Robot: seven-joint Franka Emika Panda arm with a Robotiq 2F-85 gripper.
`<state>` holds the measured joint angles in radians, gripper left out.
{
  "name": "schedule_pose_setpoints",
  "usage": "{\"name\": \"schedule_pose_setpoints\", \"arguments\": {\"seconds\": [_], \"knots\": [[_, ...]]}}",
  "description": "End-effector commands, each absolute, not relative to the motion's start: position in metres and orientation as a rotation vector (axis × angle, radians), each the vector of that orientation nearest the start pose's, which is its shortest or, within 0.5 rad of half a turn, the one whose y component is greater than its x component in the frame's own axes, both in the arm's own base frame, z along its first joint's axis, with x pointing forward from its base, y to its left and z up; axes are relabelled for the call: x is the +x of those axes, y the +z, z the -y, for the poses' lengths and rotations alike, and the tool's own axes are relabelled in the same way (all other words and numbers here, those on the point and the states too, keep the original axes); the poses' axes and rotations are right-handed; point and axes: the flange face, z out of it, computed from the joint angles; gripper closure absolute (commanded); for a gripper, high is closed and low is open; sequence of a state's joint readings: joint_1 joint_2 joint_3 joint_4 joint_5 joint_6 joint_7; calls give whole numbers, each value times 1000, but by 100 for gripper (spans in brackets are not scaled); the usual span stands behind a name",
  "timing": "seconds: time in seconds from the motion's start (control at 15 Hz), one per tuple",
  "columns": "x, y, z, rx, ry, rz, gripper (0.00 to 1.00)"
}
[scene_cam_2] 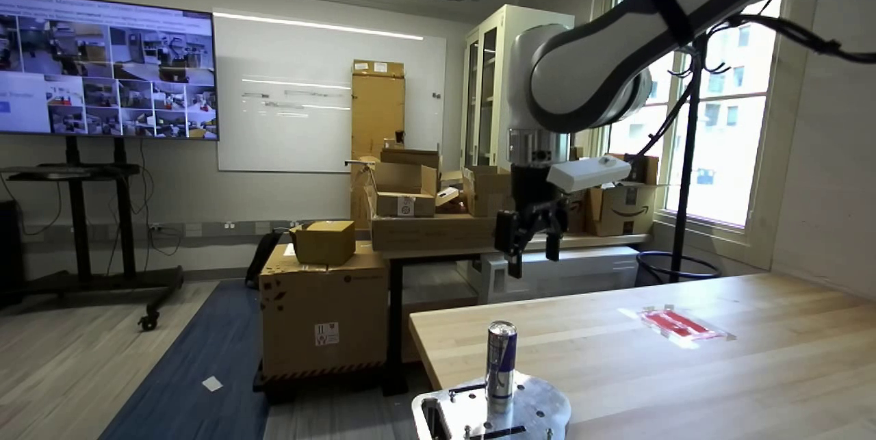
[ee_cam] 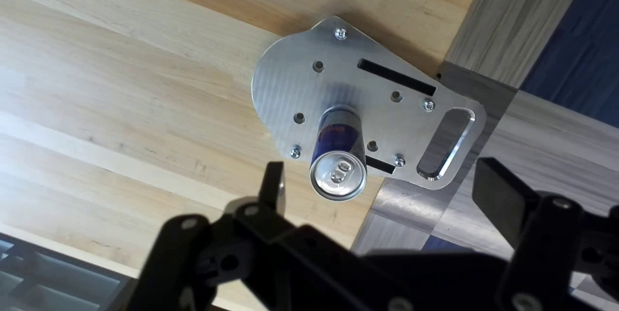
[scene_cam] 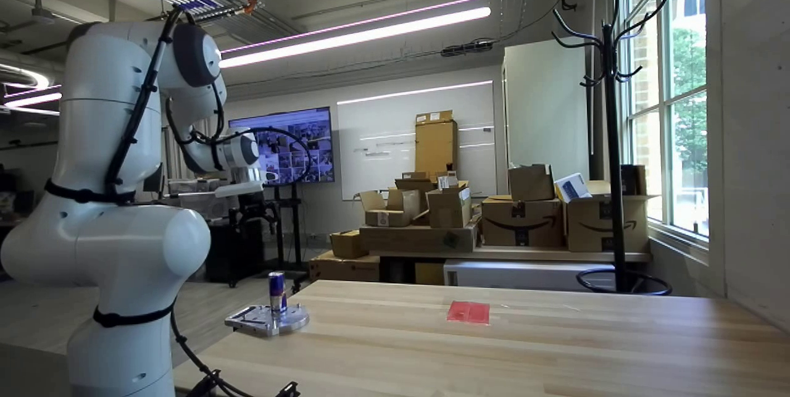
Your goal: Put the can on top of the silver object on the left.
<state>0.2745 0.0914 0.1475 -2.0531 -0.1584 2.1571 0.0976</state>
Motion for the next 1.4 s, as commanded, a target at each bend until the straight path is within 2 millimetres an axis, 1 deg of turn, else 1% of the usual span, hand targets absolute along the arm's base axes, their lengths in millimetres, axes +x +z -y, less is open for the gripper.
{"name": "schedule_pose_setpoints", "arguments": {"seconds": [0.0, 0.13, 0.33, 0.47, 0.6, 0.73, 0.8, 1.33], "knots": [[513, 419, -200, -3239, -64, 560, 0], [524, 419, -172, -3244, -44, 437, 0], [541, 412, -112, -3251, -26, 244, 0], [548, 409, -75, -3238, -25, 122, 0], [551, 407, -49, -3221, -25, 35, 0], [553, 406, -36, -3200, -34, -29, 0], [553, 407, -34, -3193, -47, -45, 0], [555, 406, -31, -3134, -106, -92, 0]]}}
